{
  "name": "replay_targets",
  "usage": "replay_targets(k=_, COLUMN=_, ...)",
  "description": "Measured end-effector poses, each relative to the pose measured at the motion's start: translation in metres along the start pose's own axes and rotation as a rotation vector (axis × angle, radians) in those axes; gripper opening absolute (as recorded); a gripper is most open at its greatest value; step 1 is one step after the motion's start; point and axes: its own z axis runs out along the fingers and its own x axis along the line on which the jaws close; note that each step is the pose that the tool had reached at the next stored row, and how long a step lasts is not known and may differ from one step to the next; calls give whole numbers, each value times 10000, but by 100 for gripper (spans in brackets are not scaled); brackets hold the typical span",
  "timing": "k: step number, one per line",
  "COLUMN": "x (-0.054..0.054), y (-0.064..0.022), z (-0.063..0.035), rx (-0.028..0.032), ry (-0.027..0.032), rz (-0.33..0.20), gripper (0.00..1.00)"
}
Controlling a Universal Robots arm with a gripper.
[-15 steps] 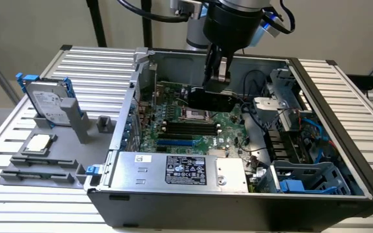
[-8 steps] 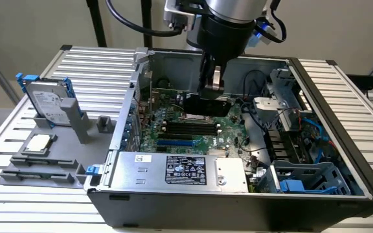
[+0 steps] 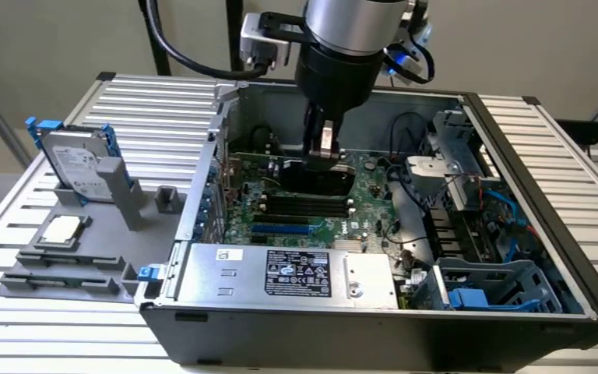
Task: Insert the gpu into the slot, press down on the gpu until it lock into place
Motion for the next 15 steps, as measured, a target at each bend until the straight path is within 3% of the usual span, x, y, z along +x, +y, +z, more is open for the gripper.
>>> replay_targets(k=5, x=23, y=34, z=86, rx=69, ry=-15, rz=-86, gripper=26)
replay_targets(k=15, x=51, y=49, z=268, rx=79, ry=-97, rz=-191, gripper=26)
